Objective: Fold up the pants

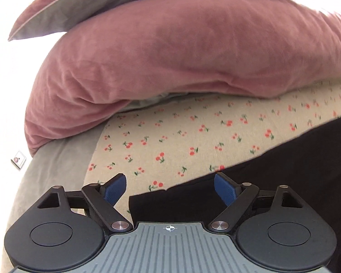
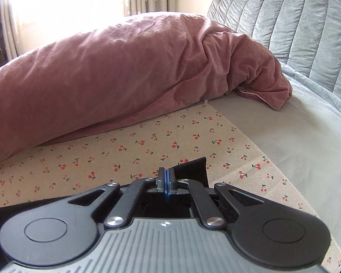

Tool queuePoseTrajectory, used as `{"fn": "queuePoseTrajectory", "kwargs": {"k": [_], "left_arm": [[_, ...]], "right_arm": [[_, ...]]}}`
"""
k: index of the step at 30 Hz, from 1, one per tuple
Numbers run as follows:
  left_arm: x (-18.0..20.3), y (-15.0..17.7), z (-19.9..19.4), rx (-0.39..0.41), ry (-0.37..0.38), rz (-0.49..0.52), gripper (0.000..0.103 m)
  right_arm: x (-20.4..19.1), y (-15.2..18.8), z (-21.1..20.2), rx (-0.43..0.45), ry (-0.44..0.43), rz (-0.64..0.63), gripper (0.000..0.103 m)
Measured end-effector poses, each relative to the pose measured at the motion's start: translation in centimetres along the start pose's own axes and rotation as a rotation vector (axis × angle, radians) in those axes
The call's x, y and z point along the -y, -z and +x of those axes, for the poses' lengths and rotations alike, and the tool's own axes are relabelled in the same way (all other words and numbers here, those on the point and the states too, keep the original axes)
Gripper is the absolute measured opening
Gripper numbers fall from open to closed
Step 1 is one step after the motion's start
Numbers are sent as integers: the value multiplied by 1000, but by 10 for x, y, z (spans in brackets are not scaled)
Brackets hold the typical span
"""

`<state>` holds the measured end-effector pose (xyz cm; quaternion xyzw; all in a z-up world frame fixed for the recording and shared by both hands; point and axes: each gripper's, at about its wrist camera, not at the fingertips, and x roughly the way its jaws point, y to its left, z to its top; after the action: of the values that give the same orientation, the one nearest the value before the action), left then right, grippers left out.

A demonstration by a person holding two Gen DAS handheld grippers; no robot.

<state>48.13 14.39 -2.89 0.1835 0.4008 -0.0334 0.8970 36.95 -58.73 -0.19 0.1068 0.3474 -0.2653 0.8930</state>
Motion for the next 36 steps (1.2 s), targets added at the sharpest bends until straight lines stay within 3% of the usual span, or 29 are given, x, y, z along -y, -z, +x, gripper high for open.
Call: {"fn": "queuePoseTrajectory", "kwargs": {"k": [3,4,5,6,7,9,12,16,19,21,24,27,29,32,36], "left_arm": [[-5,11,25,-64,-36,-49,87],[-8,14,29,-53,-28,-88,75],[-11,17,30,-38,-17,-138,56],[-11,18,30,-35,3,-168,27],[-7,18,27,-22,-9,-164,21],[9,17,16,19,-69,-66,18],[-9,14,-25,138,-75,-156,17],[-45,34,-104,292,-27,-266,17],[-68,76,-156,361,11,-351,17],[-79,116,-187,391,46,-389,17],[-70,173,-210,365,25,-335,18],[-60,214,-202,254,64,-298,20],[-57,232,-192,180,83,-303,21],[-65,248,-189,138,107,-355,28],[-73,253,-217,175,152,-409,40]], "right_arm": [[2,2,2,-15,18,-9,0],[3,2,2,-20,21,-10,0],[3,2,2,-22,25,-12,0],[3,2,1,-21,27,-16,0],[2,2,-2,-11,28,-17,0],[1,1,-13,35,22,-3,0],[4,-9,-51,123,-24,45,0],[26,-13,-138,273,-121,56,0],[63,20,-201,305,-189,95,0],[94,65,-238,297,-206,105,0],[134,137,-265,255,-104,95,0],[168,199,-250,82,-97,212,0],[166,226,-239,3,-120,221,0],[157,237,-236,-12,-169,299,0],[147,217,-225,3,-246,432,2]]}}
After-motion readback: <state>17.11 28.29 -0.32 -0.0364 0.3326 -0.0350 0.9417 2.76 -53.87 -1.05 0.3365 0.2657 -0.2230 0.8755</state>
